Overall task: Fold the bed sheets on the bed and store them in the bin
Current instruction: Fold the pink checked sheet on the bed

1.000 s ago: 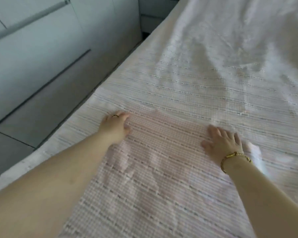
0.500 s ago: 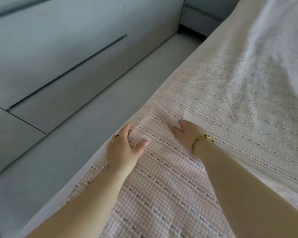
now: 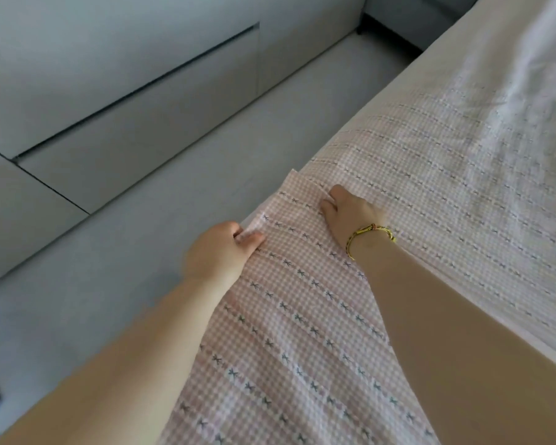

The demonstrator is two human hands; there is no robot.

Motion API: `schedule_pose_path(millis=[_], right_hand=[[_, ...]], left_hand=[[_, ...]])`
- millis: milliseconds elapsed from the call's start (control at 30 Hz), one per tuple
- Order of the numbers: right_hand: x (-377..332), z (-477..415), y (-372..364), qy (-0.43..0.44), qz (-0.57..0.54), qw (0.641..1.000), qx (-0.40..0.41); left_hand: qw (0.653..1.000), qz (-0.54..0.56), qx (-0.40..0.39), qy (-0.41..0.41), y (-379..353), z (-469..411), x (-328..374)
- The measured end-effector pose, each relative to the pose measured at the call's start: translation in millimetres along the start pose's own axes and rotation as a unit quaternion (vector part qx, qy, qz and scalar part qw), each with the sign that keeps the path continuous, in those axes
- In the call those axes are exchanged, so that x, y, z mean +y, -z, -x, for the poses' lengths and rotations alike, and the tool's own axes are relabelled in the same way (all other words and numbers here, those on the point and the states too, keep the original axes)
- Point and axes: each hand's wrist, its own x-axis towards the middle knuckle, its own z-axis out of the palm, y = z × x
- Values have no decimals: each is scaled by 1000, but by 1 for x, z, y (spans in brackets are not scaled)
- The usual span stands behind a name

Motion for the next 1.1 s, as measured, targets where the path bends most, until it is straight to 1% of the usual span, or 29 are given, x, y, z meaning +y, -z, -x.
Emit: schedule_pose_path(millis=[100, 167, 233, 333, 400, 467, 600, 700, 767, 833, 867, 900, 1000, 1067, 1100], right_hand=[[3, 25, -6, 34, 40, 997, 54], [9, 47, -14, 28, 67, 994, 84], [15, 78, -24, 14, 77, 994, 77], [14, 127, -39, 24, 53, 997, 54], [10, 160, -47, 24, 9, 998, 54], [7, 188, -51, 20, -25, 999, 34], [6, 224, -59, 11, 9, 999, -32], [9, 243, -63, -3, -3, 999, -35], [14, 261, -68, -14, -20, 999, -28], [21, 284, -76, -18, -29, 999, -27], [24, 295, -79, -17, -36, 999, -27], [28, 308, -86, -17, -40, 999, -26], [36, 335, -101, -27, -97, 995, 8], [37, 350, -109, -33, -164, 985, 49], [36, 356, -112, -37, -205, 974, 87]], left_hand=[[998, -32, -52, -7, 17, 10, -8], [995, 10, -101, -16, 31, 24, -20], [986, 51, -159, -3, 43, 44, -31], [978, 40, -205, 31, 59, 71, -46], [979, 40, -192, 48, 74, 85, -56], [986, 23, -156, 53, 84, 95, -67], [994, -1, -96, 50, 78, 114, -85], [989, 39, -104, 97, 79, 130, -99], [981, 69, -129, 131, 88, 145, -114], [974, 95, -145, 143, 94, 164, -128], [973, 113, -136, 151, 95, 174, -131], [972, 140, -102, 160, 93, 184, -132], [963, 178, 85, 184, 75, 203, -127], [936, 210, 185, 213, 60, 222, -116], [915, 242, 220, 235, 51, 234, -111]])
